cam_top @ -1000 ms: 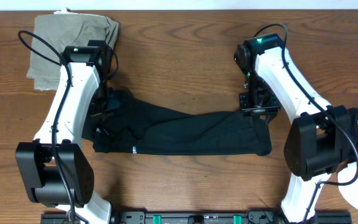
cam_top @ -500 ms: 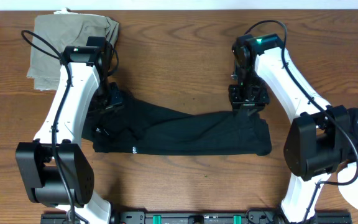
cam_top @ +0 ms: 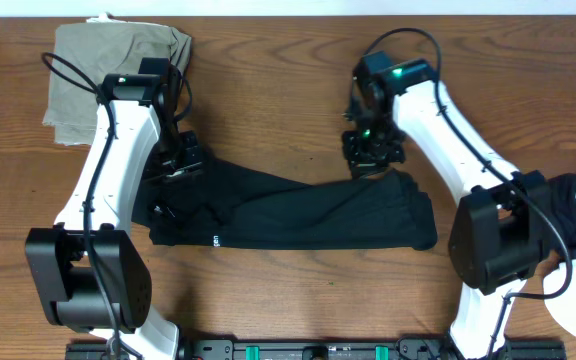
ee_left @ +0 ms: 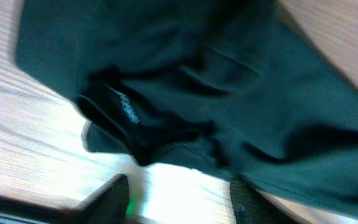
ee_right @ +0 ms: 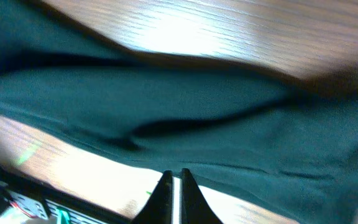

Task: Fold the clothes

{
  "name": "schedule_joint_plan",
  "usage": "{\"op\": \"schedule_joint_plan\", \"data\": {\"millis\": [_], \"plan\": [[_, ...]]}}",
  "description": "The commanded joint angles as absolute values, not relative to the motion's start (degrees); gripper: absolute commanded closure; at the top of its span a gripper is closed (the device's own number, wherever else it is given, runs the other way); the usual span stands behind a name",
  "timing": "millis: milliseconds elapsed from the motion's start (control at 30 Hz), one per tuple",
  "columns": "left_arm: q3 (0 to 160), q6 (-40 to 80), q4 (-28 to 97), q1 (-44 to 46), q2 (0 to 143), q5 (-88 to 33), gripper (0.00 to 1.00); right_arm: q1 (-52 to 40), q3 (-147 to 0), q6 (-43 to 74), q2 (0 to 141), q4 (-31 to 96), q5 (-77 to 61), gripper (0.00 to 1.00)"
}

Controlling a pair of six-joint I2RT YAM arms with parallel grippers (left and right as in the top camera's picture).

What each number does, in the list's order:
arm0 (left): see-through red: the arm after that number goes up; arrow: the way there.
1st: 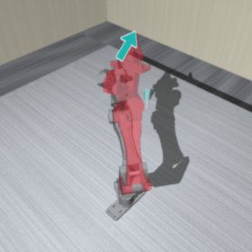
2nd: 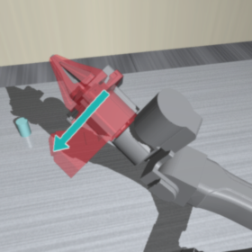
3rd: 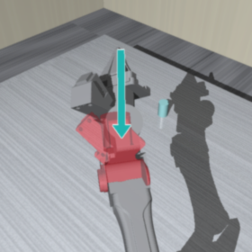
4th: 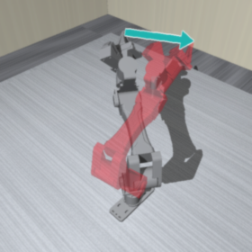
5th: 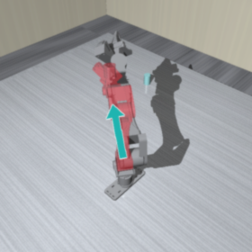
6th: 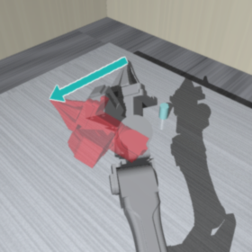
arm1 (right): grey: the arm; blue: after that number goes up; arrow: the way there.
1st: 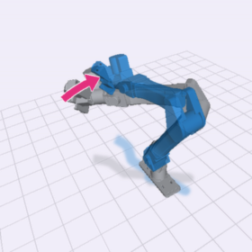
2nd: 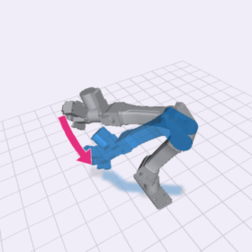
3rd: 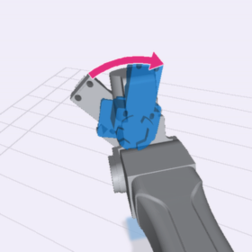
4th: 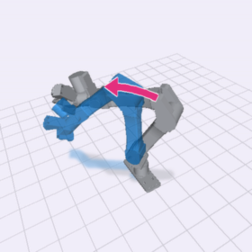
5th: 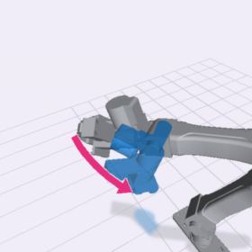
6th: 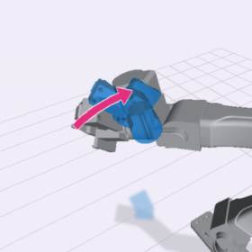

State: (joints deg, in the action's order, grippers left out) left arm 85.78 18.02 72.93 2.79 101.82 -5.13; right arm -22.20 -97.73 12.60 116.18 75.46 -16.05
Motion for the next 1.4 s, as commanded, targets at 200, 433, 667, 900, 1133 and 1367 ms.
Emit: {"op": "schedule_joint_plan", "data": {"millis": [200,433,667,900,1133,1367], "plan": [[78.54,16.12,69.87,7.25,102.56,-12.12,0.94,-27.35,-94.26,16.60,114.67,71.66,-17.82,0.99],[71.05,17.50,60.53,13.26,102.61,-13.54,0.94,-28.21,-84.90,17.56,114.67,63.44,-21.69,0.99],[67.02,19.18,54.54,14.52,102.67,-13.52,0.94,-28.08,-81.54,17.56,114.67,58.61,-20.60,0.99],[63.75,19.16,50.89,14.44,102.72,-13.50,0.94,-27.97,-80.49,17.58,114.67,59.72,-16.75,0.99],[60.36,19.14,48.53,14.44,102.76,-13.50,0.94,-26.06,-78.63,17.56,114.67,61.82,-12.60,0.99],[60.16,19.16,48.56,14.20,102.78,-11.99,0.94,-21.15,-76.14,18.41,114.67,63.94,-9.67,0.99]]}}
